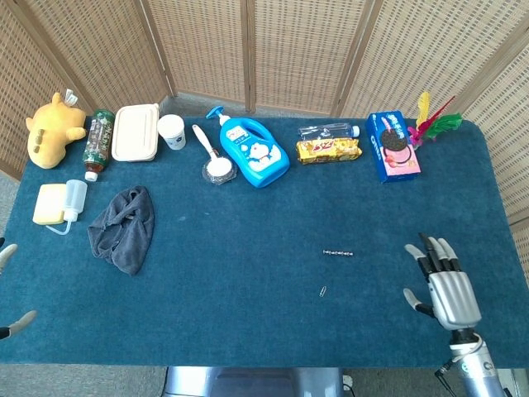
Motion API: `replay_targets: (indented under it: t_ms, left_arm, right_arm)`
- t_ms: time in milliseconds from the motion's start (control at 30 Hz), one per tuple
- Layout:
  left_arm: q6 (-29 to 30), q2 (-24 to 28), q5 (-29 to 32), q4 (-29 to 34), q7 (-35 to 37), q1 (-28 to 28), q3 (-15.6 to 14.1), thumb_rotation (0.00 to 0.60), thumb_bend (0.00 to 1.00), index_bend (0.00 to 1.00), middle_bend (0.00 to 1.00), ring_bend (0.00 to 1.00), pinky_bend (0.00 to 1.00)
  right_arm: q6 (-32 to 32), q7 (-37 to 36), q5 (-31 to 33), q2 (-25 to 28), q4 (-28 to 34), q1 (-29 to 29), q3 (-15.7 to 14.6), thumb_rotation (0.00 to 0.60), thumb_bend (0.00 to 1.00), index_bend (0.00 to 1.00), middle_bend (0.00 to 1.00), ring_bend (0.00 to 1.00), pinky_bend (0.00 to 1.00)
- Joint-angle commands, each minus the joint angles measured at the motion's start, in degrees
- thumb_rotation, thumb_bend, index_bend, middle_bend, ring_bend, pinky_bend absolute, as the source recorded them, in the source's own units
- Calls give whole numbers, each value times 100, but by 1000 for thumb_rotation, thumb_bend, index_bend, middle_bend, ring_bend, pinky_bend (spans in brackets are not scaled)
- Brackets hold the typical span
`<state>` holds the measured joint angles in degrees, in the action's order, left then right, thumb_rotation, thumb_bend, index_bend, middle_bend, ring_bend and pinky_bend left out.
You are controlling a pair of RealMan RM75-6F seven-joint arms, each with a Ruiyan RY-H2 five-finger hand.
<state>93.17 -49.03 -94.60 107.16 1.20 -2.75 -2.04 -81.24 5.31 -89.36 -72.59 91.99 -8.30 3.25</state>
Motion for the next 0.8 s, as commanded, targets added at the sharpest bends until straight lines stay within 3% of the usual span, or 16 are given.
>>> replay_targets:
  t_ms: [33,167,600,800]
  left_arm:
    - [-20,-8,18,10,-38,11,6,600,206,0,0,0,0]
    - [-68,-20,26,25,-54,23,-6,600,206,0,0,0,0]
    - [-180,-33,228,70,-87,88,71,600,206,0,0,0,0]
    - [-289,-33,356,74,-112,140,105,600,206,0,0,0,0]
  right_arm:
    - [442,277,277,-96,129,-275,140,600,300,203,0,0,0]
    - [895,545,674,-197,242,-538,313,600,300,327,0,0,0]
    - [1778,1014,1781,-745,-10,-1219,764,600,301,450,0,0,0]
    - [1966,1339,2149,-978,-141,-1488,886,600,301,447,0,0,0]
